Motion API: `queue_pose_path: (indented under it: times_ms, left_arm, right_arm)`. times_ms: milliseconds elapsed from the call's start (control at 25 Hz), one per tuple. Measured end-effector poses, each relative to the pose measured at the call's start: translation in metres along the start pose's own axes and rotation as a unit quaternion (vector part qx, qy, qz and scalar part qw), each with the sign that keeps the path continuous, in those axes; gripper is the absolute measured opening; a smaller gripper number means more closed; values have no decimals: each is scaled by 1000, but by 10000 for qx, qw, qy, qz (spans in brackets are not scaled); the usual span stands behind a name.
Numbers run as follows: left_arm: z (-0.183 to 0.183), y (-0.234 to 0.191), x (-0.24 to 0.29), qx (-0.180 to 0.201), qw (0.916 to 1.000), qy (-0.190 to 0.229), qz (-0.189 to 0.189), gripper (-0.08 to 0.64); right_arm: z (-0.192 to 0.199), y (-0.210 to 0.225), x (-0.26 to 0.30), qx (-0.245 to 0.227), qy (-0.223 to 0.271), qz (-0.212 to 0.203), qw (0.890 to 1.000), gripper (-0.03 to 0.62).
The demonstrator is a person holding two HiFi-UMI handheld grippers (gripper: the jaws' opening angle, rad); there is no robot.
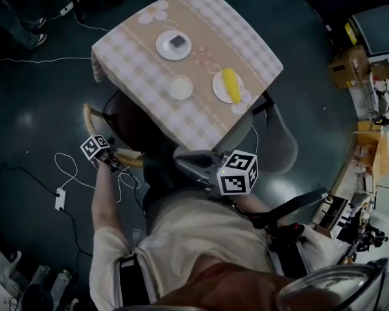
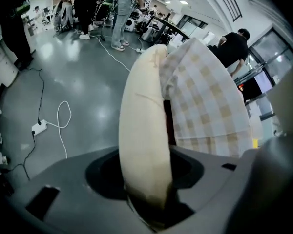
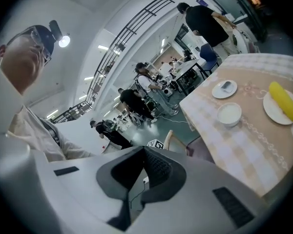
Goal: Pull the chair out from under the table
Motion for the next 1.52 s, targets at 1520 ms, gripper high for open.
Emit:
queue_pose_path:
  times_ms: [1520]
  left_arm:
    - [11,8,11,466,9910,-1251,-54,155]
  right_arm:
    - [42,-13,-9,470,580,259,9969,8]
Point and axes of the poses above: the fingertips, and each gripper's own axes: x forward along the fingers, y to its right, z out of its underside, the point moved 6 cm from there along -x, backward along the fingers, and after that the axes turned 6 degrees about y, right-handed, at the moved point
